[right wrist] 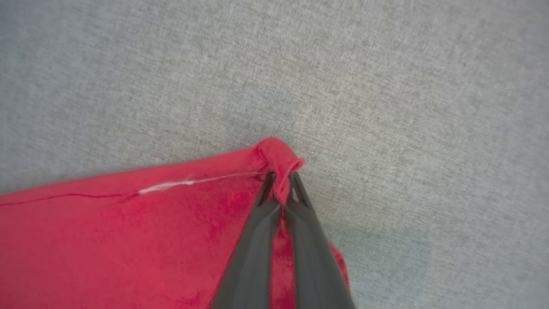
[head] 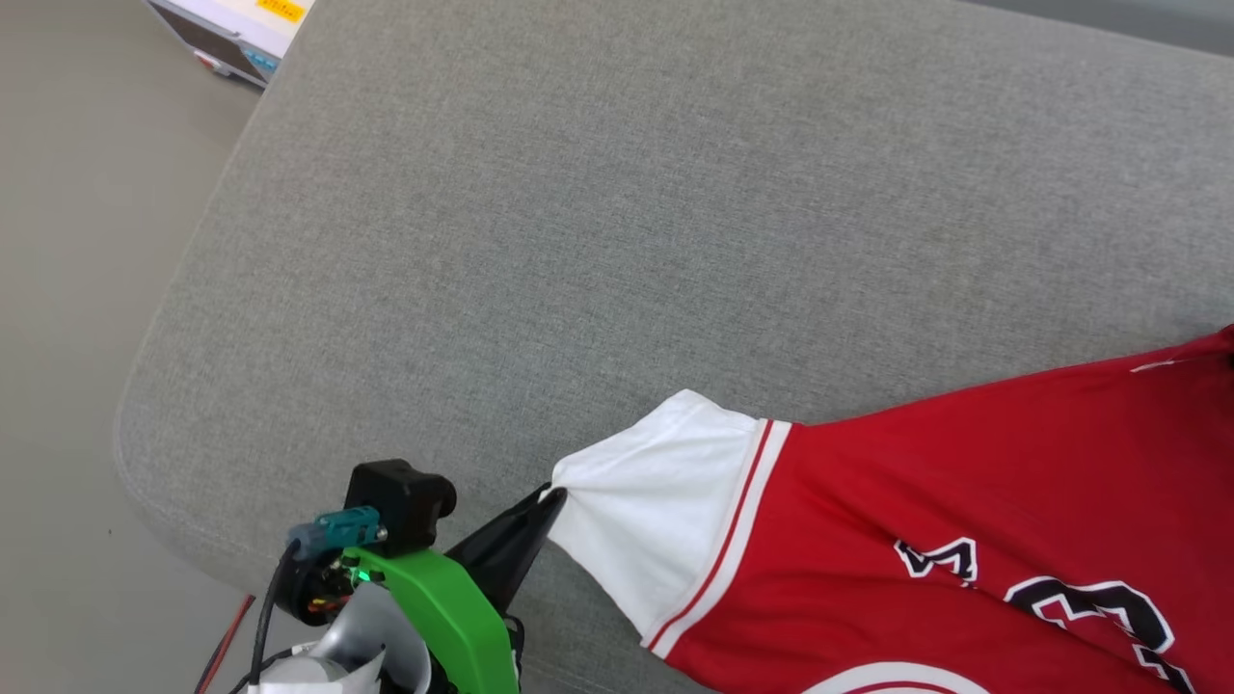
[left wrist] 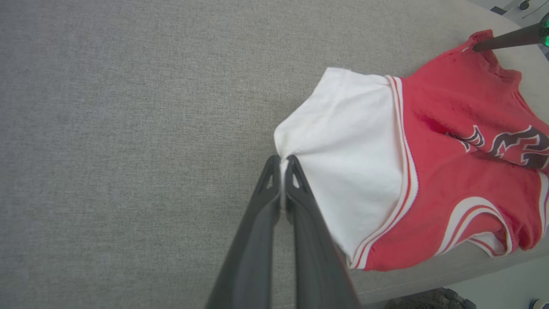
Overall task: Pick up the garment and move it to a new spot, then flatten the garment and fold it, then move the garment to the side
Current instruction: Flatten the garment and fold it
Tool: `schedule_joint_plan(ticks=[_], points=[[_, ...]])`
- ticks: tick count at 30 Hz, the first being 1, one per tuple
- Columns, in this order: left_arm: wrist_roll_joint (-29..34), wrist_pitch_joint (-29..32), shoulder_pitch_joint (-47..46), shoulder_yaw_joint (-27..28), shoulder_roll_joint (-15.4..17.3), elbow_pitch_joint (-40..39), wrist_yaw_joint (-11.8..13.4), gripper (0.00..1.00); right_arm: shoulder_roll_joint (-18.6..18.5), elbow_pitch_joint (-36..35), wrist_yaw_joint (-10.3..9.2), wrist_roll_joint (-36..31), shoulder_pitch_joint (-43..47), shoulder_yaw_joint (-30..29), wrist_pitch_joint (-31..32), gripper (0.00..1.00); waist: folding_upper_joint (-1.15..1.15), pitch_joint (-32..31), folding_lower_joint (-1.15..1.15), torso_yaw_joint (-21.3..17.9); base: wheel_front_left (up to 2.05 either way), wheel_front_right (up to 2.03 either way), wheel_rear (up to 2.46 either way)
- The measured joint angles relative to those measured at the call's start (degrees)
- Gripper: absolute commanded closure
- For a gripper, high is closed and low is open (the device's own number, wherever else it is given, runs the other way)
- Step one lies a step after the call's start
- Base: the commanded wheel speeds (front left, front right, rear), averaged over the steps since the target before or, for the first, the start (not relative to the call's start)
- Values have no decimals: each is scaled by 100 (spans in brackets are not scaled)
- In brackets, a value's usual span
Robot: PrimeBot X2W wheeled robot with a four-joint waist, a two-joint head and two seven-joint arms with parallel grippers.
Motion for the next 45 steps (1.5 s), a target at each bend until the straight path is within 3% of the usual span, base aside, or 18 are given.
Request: schedule_joint_plan(ticks=[8,17,31,39,45], points=[[96,-12,-139,338,271,-174,253,100,-151,-118,0,420,5,162,-755,100,0,-497,0,-306,0,0,0],[186,-82,-500,821,419,-524,548,100,-549,-890,1,871,227,241,-1463,100,0,-1072,0,-800,0,0,0],[882,-115,-1495,1541,868,-1232,1003,100,-330,-2054,1,970,233,-185,-1990,100,0,-1617,0,-1646,0,0,0],[1137,-122,-2485,1800,1043,-1361,989,100,-221,-2388,2,942,-163,-327,-2217,100,0,-1470,0,-1881,0,0,0],[1214,93,-3582,1916,1328,-1162,613,100,-275,-2405,4,889,-861,-390,-2426,100,0,-1006,0,-1931,0,0,0]])
